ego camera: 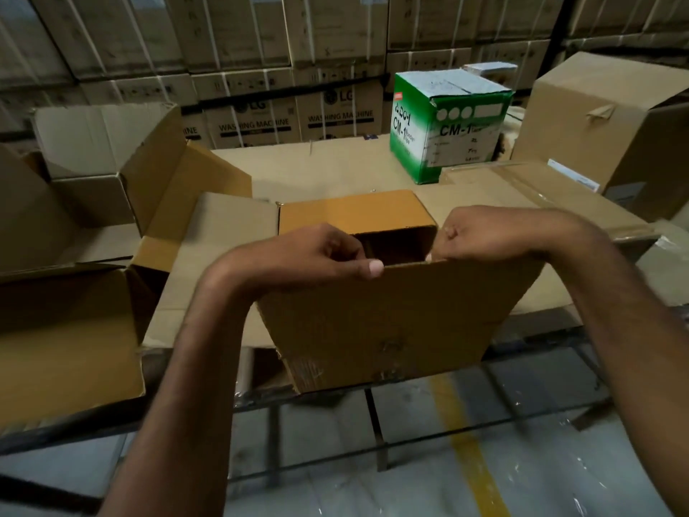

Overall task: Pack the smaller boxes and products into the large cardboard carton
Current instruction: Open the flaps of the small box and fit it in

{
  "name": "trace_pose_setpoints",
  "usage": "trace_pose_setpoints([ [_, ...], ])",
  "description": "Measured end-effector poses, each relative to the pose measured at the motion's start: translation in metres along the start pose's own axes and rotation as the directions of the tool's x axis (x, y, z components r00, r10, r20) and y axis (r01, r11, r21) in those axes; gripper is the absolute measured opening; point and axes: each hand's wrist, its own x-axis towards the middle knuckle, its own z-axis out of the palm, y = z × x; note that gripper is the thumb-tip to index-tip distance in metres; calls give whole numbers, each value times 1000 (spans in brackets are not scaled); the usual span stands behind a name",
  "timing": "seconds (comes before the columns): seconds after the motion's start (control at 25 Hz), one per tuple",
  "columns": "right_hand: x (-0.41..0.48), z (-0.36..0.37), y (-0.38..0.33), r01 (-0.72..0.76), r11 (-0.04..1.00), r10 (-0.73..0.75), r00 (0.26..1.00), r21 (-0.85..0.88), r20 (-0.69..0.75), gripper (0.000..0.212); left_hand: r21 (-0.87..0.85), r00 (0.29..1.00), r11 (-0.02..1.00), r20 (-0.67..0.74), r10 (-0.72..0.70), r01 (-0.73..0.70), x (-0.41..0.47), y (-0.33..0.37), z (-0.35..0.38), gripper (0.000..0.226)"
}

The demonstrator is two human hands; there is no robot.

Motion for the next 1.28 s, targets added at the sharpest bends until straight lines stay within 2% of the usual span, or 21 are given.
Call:
trace_pose_setpoints([
  [0.12,-17,27,0,29,998,-17,976,-51,216,23,-69,964,997,268,-6,25,-8,-5,19,36],
  [0.2,-11,54,2,34,997,-10,950,-71,311,12,-14,931,998,362,-53,62,2,-22,43,35],
  [0.24,-3,69,3,38,994,-2,940,-101,342,15,35,921,995,378,-96,89,10,-34,57,35],
  [0.32,14,101,9,30,981,44,929,-194,368,22,102,909,985,382,-166,137,26,-56,81,36],
  [0.4,32,124,17,-7,970,86,946,-245,313,21,135,906,983,388,-168,125,38,-73,97,40],
  [0.48,44,131,24,-40,984,81,968,-173,237,10,114,907,988,396,-143,106,43,-83,101,40],
  [0.56,53,120,24,1,1000,-1,986,4,168,6,-15,949,995,301,-93,102,47,-86,92,33],
  [0.64,69,102,25,40,986,-39,999,163,-11,10,-177,992,979,90,-91,106,61,-87,78,27],
  [0.68,83,94,28,47,975,-22,993,215,-115,12,-223,991,968,-32,-128,118,73,-91,72,25],
  [0.72,103,89,34,45,964,9,980,262,-201,14,-219,972,965,-152,-179,143,89,-99,68,24],
  [0.8,145,88,47,-2,942,100,956,336,-275,25,-86,906,962,-324,-274,260,120,-117,65,30],
  [0.88,181,91,61,-98,947,185,945,306,-270,45,62,870,920,-356,-342,387,144,-136,66,46],
  [1.0,219,90,73,-204,959,250,936,197,-247,67,202,865,875,-360,-350,439,168,-154,56,64],
  [1.12,238,80,74,-225,968,247,924,107,-292,75,291,859,860,-433,-272,419,181,-157,38,78],
  [1.28,246,56,65,-152,988,115,844,-27,-525,84,318,831,895,-548,-97,314,188,-151,8,88],
])
